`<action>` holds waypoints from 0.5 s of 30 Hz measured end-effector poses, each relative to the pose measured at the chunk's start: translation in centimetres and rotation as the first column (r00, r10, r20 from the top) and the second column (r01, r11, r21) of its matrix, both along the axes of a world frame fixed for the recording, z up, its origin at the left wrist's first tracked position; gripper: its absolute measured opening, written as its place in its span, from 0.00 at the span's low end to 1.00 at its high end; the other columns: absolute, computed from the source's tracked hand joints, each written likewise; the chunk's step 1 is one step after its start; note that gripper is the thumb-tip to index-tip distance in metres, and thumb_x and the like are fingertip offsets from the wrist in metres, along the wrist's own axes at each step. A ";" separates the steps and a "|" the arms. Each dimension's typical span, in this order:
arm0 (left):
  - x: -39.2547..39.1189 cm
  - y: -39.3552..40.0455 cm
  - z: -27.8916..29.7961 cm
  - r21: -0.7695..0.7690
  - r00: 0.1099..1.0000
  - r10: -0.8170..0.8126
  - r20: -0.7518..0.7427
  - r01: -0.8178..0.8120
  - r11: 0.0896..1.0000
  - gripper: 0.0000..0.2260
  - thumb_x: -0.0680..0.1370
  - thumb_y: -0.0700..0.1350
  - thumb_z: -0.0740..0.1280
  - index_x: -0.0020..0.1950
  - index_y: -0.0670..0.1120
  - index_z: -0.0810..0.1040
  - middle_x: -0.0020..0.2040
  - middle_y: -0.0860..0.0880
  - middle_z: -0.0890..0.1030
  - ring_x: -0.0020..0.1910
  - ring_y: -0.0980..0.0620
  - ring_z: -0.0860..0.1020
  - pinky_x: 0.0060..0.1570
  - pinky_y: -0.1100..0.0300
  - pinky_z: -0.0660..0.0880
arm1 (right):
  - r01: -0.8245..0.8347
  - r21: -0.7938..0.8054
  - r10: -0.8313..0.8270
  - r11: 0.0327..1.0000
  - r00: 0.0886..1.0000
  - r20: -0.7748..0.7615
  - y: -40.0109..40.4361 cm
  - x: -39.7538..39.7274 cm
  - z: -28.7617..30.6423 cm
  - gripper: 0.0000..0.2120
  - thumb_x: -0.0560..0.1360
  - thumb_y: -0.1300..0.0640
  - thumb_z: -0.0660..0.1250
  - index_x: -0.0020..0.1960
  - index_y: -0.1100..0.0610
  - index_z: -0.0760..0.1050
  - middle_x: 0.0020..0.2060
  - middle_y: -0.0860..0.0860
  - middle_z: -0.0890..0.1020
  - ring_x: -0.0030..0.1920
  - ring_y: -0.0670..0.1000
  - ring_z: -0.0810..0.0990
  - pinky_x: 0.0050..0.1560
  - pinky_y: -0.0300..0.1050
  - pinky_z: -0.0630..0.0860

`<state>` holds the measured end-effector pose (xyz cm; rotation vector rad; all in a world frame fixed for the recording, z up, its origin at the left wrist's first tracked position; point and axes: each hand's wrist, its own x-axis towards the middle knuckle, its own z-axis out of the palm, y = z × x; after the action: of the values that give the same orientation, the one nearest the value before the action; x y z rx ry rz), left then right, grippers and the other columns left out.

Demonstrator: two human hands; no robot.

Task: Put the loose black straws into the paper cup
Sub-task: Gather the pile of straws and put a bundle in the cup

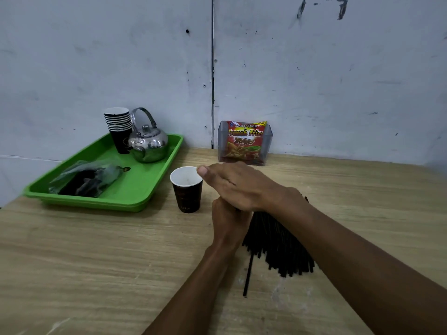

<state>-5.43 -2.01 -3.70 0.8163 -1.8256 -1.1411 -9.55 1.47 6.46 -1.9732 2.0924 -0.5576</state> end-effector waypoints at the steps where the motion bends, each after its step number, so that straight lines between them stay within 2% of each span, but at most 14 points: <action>1: -0.1 -0.5 0.4 0.064 0.998 0.055 0.035 -0.057 0.996 0.17 0.81 0.44 0.56 0.66 0.40 0.74 0.62 0.40 0.79 0.66 0.43 0.74 0.75 0.41 0.45 | 0.002 0.028 -0.001 1.000 1.000 -0.021 -0.1 0.1 -0.3 0.30 0.77 0.31 0.41 0.57 0.44 0.76 0.55 0.49 0.81 0.58 0.55 0.76 0.58 0.57 0.72; 2: -0.3 -0.9 0.7 0.055 0.970 0.138 0.198 -0.152 0.987 0.18 0.82 0.43 0.54 0.69 0.39 0.72 0.65 0.40 0.77 0.69 0.44 0.70 0.70 0.33 0.35 | -0.005 0.035 0.006 0.999 0.999 -0.040 -0.2 0.1 -0.6 0.32 0.77 0.30 0.40 0.62 0.44 0.75 0.58 0.49 0.81 0.60 0.55 0.76 0.60 0.58 0.72; 3: -0.5 -1.1 0.9 0.055 0.971 0.178 0.162 -0.189 0.980 0.18 0.82 0.42 0.54 0.69 0.39 0.72 0.64 0.41 0.77 0.69 0.48 0.71 0.70 0.32 0.38 | -0.024 0.015 0.025 1.000 0.999 -0.037 -0.2 0.0 -0.7 0.31 0.77 0.30 0.41 0.63 0.43 0.75 0.58 0.47 0.81 0.60 0.53 0.76 0.61 0.58 0.71; 4: 0.4 -1.1 -0.6 0.018 0.993 0.116 -0.001 -0.116 0.993 0.16 0.81 0.40 0.57 0.66 0.38 0.74 0.59 0.43 0.80 0.63 0.55 0.75 0.73 0.39 0.55 | -0.048 -0.033 0.048 0.998 0.999 -0.004 0.1 0.0 -0.7 0.29 0.77 0.31 0.42 0.60 0.41 0.76 0.56 0.44 0.81 0.59 0.51 0.76 0.63 0.59 0.70; 5: 0.6 -0.5 -0.7 -0.009 0.999 0.040 0.001 -0.040 0.999 0.11 0.80 0.39 0.62 0.59 0.37 0.79 0.50 0.45 0.83 0.52 0.62 0.80 0.62 0.51 0.72 | -0.050 -0.096 0.056 0.994 0.996 0.063 0.5 -0.2 -0.4 0.25 0.79 0.33 0.45 0.58 0.41 0.76 0.56 0.41 0.81 0.59 0.48 0.76 0.65 0.59 0.69; 6: 1.3 0.5 -0.3 0.001 0.990 0.024 -0.137 -0.025 1.000 0.06 0.79 0.38 0.65 0.49 0.38 0.81 0.40 0.46 0.83 0.40 0.62 0.80 0.45 0.56 0.77 | -0.014 -0.164 0.041 0.986 0.986 0.159 0.9 -0.6 -0.1 0.23 0.80 0.36 0.48 0.60 0.44 0.77 0.59 0.43 0.80 0.60 0.47 0.76 0.66 0.58 0.70; 7: 1.4 0.5 0.0 0.046 0.969 0.016 -0.247 -0.005 0.999 0.08 0.78 0.40 0.66 0.41 0.38 0.79 0.33 0.45 0.81 0.32 0.57 0.79 0.37 0.55 0.75 | 0.049 -0.230 0.015 0.972 0.964 0.267 1.6 -1.1 0.1 0.23 0.81 0.39 0.50 0.62 0.49 0.77 0.61 0.47 0.80 0.61 0.48 0.77 0.65 0.54 0.72; 9: 1.8 -0.3 -0.5 0.078 0.942 0.017 -0.335 0.010 0.997 0.16 0.79 0.47 0.67 0.37 0.36 0.76 0.28 0.42 0.79 0.29 0.47 0.78 0.35 0.56 0.74 | 0.216 -0.342 -0.048 0.915 0.897 0.439 3.2 -2.5 0.2 0.22 0.82 0.43 0.53 0.59 0.56 0.79 0.58 0.54 0.82 0.58 0.49 0.79 0.57 0.46 0.76; 12: 0.9 -0.3 1.1 0.123 0.921 0.048 -0.387 0.000 0.992 0.19 0.79 0.50 0.67 0.34 0.39 0.75 0.24 0.45 0.78 0.29 0.40 0.81 0.34 0.60 0.74 | 0.457 -0.368 -0.169 0.810 0.783 0.599 5.4 -4.2 -1.6 0.23 0.81 0.40 0.53 0.58 0.53 0.80 0.51 0.52 0.84 0.55 0.47 0.81 0.57 0.48 0.76; 15: 1.1 -0.6 1.5 0.216 0.876 0.097 -0.472 0.009 0.976 0.18 0.78 0.48 0.68 0.30 0.46 0.72 0.22 0.47 0.75 0.26 0.42 0.79 0.30 0.59 0.73 | 0.575 -0.293 -0.196 0.764 0.639 0.744 6.5 -4.4 -4.2 0.18 0.82 0.44 0.54 0.56 0.50 0.80 0.48 0.50 0.85 0.54 0.46 0.82 0.58 0.49 0.76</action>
<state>-4.30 -2.59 -2.25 0.6148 -1.2810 -1.3835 -13.97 8.02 2.26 -1.1087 1.9643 -1.7888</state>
